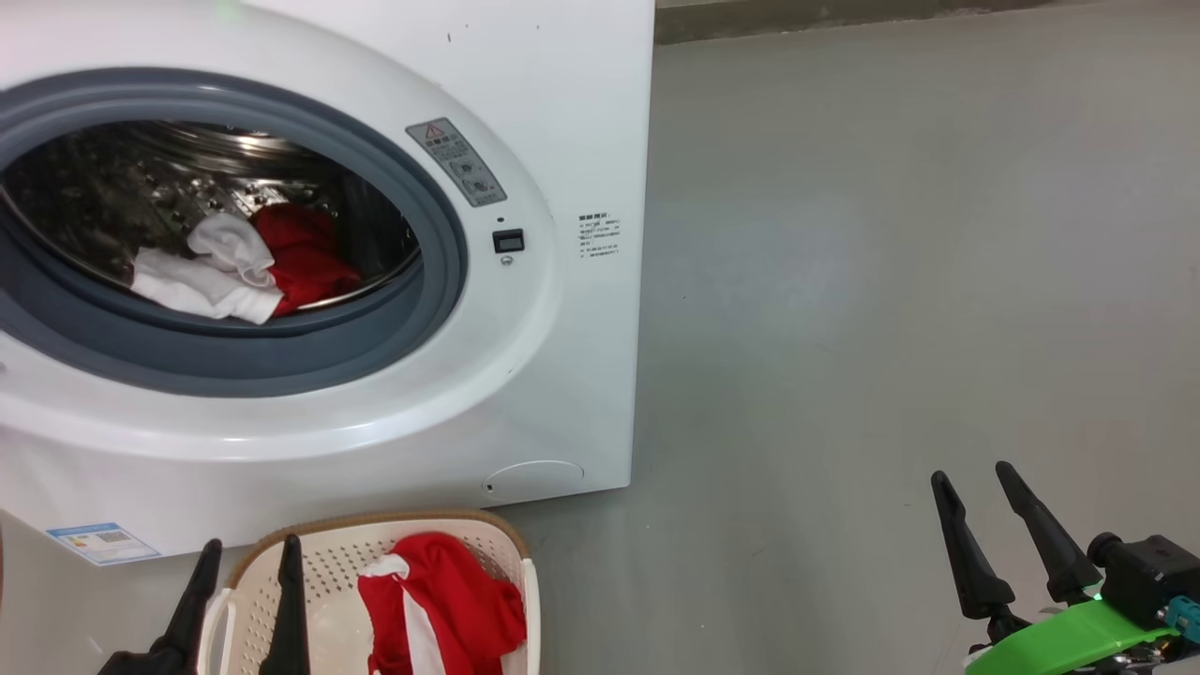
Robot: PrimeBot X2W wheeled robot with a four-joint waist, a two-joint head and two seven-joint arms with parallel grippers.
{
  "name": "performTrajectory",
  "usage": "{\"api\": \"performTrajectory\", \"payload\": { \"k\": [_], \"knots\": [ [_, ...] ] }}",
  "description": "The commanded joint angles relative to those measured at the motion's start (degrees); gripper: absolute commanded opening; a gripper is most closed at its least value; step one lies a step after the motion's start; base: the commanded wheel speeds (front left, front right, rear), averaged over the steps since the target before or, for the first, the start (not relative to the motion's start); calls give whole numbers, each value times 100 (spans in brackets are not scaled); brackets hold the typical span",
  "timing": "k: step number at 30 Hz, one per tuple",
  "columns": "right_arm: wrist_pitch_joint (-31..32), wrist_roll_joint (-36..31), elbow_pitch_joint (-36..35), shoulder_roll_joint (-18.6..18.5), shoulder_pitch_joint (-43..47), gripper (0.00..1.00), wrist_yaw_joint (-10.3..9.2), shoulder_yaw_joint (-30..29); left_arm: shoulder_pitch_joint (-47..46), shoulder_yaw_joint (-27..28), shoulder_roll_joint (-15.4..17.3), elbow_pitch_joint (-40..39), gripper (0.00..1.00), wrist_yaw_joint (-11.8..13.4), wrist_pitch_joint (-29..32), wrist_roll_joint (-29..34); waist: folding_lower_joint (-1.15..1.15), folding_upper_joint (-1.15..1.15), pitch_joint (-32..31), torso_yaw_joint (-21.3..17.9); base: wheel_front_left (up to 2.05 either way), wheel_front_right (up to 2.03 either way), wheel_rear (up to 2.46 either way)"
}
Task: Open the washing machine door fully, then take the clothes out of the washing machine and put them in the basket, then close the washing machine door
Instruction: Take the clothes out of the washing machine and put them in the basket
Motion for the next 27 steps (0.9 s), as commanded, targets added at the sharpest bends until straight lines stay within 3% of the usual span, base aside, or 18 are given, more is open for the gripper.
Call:
{"api": "performTrajectory", "payload": {
  "k": [1,20,27],
  "knots": [
    [-37,-82,-151,-99,3,100,36,50,-46,166,68,-197,100,39,-29,-61,0,0,-5,-4,0,0,0],
    [-37,-89,-156,-83,-17,100,36,37,-32,93,68,-298,100,100,-29,-109,0,0,54,-22,0,0,0],
    [-37,-82,-160,-62,-89,100,36,53,-381,-5,68,52,100,102,-29,-70,0,0,223,-5,0,0,0]
  ]
}}
